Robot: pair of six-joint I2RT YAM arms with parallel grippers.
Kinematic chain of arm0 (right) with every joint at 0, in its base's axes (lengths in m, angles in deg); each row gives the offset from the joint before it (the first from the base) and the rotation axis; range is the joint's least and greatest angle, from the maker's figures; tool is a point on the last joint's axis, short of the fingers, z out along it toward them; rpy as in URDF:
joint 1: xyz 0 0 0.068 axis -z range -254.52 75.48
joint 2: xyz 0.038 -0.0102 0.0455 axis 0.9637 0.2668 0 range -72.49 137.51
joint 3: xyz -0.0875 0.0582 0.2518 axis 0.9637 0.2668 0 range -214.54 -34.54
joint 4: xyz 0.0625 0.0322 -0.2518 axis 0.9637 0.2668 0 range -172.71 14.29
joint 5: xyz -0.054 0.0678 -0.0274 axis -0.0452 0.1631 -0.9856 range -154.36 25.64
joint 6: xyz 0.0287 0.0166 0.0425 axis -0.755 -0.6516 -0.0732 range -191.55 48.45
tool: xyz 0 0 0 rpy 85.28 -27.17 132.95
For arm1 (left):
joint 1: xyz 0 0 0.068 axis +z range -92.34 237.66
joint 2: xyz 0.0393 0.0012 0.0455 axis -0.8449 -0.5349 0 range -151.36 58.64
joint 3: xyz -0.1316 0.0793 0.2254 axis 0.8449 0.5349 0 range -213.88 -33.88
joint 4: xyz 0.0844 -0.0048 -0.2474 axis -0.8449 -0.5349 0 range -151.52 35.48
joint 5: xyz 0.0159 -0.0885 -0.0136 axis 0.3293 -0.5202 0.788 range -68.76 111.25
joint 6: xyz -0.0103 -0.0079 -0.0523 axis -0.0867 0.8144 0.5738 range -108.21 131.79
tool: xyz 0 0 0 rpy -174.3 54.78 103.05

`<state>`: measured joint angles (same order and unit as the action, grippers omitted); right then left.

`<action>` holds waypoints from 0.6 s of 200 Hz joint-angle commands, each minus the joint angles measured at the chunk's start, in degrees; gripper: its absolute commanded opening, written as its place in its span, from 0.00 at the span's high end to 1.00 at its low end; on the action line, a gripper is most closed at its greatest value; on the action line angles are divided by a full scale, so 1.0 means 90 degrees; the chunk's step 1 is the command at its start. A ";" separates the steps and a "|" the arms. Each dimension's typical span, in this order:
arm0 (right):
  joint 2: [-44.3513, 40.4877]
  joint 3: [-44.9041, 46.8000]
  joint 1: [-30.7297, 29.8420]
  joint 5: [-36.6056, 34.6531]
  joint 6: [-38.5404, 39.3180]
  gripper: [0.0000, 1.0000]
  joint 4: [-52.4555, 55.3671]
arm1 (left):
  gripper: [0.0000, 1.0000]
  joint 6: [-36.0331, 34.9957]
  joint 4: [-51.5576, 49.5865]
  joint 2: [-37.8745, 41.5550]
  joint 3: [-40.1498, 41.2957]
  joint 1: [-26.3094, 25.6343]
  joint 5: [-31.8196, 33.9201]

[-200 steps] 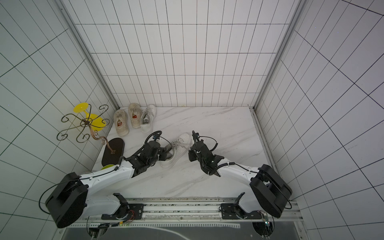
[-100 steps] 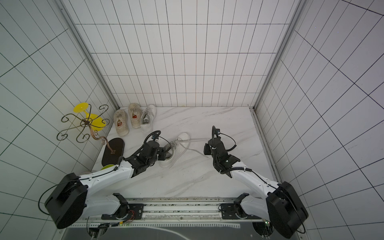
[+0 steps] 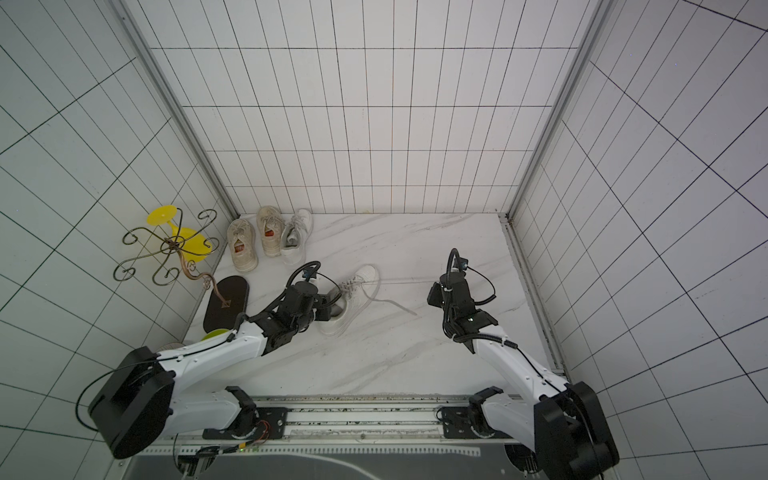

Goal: Remove the insole from the shoe
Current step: Untie the shoelace on the shoe.

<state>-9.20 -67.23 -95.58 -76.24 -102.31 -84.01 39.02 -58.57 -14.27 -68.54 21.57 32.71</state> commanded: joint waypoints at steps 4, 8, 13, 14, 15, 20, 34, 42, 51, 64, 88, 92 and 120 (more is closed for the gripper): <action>-0.0067 0.0324 0.0119 0.0433 0.0012 1.00 -0.0057 | 1.00 0.0062 0.0257 0.0095 0.0052 0.0051 -0.0089; -0.0022 0.0301 0.0114 0.0597 0.0088 1.00 -0.0109 | 1.00 0.0043 0.0277 0.0084 0.0045 0.0052 -0.0151; 0.0046 0.0267 0.0092 0.0778 0.0171 0.96 -0.0137 | 1.00 0.0011 0.0324 0.0083 0.0042 0.0037 -0.0244; 0.0062 0.0255 0.0083 0.0805 0.0193 0.94 -0.0138 | 1.00 -0.0003 0.0334 0.0073 0.0047 0.0037 -0.0266; 0.0079 0.0244 0.0079 0.0818 0.0204 0.92 -0.0134 | 1.00 -0.0010 0.0343 0.0073 0.0049 0.0032 -0.0281; 0.0154 0.0190 0.0030 0.0912 0.0263 0.83 -0.0113 | 1.00 -0.0057 0.0390 0.0055 0.0042 0.0001 -0.0353; 0.0316 0.0049 -0.0235 0.0903 0.0480 0.57 -0.0064 | 1.00 -0.0205 0.0510 0.0044 0.0021 -0.0169 -0.0489; 0.0376 -0.0054 -0.0446 0.0752 0.0593 0.48 -0.0010 | 1.00 -0.0283 0.0550 0.0053 -0.0002 -0.0289 -0.0529; 0.0442 -0.0193 -0.0717 0.0578 0.0725 0.41 0.0066 | 1.00 -0.0369 0.0632 0.0071 -0.0024 -0.0419 -0.0591; 0.0555 -0.0425 -0.1100 0.0427 0.0926 0.36 0.0166 | 1.00 -0.0467 0.0745 0.0068 -0.0026 -0.0592 -0.0706; 0.0781 -0.0816 -0.1651 0.0632 0.1160 0.32 0.0177 | 1.00 -0.0572 0.0826 -0.0021 -0.0101 -0.0851 -0.0813; 0.0825 -0.0876 -0.1733 0.0684 0.1196 0.32 0.0167 | 1.00 -0.0592 0.0827 -0.0040 -0.0112 -0.0885 -0.0824; 0.1033 -0.1129 -0.2261 0.0773 0.1365 0.31 0.0084 | 1.00 -0.0646 0.0849 -0.0140 -0.0182 -0.1087 -0.0844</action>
<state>-0.72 -69.85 -112.76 -70.05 -92.65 -82.77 34.32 -55.49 -14.95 -68.52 13.11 26.81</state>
